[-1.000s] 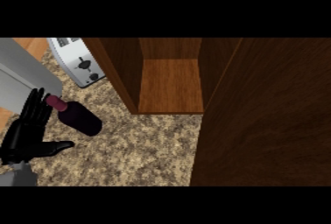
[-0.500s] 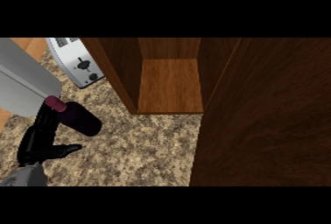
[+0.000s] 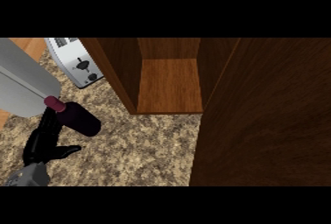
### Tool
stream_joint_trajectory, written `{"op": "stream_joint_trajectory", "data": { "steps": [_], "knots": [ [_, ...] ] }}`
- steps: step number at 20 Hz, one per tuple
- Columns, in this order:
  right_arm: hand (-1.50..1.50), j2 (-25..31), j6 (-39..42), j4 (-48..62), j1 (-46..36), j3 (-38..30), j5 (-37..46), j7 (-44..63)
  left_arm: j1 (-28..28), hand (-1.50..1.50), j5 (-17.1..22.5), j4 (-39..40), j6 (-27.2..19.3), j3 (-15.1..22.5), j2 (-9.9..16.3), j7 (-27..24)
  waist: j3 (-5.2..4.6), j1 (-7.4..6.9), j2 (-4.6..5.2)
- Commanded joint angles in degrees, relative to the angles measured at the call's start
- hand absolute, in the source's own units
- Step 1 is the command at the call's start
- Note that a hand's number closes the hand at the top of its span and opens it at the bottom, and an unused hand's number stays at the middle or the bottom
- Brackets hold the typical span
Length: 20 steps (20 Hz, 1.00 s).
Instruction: Pick up the wine, place it into the cabinet and close the cabinet
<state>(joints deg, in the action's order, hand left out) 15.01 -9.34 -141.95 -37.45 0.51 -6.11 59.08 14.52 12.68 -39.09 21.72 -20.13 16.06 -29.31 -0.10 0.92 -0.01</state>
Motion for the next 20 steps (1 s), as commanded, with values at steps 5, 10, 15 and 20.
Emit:
{"op": "stream_joint_trajectory", "data": {
  "steps": [5, 10, 15, 20],
  "knots": [
    [-1.5, 1.0, -2.3, -4.6, -2.8, -1.9, -4.0, 7.9, 5.7, -1.5, -3.0, 12.4, 0.3, 0.8, -0.8, -8.0, -0.04, 0.28, 0.03],
    [-1.5, 0.7, -0.9, -7.1, 1.3, -2.9, -6.4, 5.7, 7.8, -1.5, -3.4, 17.4, 2.9, 0.4, 0.9, -11.7, -0.01, 0.4, 0.13],
    [-1.5, 0.7, -1.1, -4.9, 0.5, -2.0, -5.9, 5.2, 11.4, -1.5, -4.2, 22.4, -0.4, 0.1, -0.3, -13.6, -0.03, 0.46, 0.21],
    [-1.5, -0.7, -1.4, -5.5, 3.0, 0.7, -3.0, 3.3, 12.9, 1.5, -3.4, 22.1, 6.8, 0.4, 0.6, -13.8, -0.01, 0.24, 0.13]
  ]
}}
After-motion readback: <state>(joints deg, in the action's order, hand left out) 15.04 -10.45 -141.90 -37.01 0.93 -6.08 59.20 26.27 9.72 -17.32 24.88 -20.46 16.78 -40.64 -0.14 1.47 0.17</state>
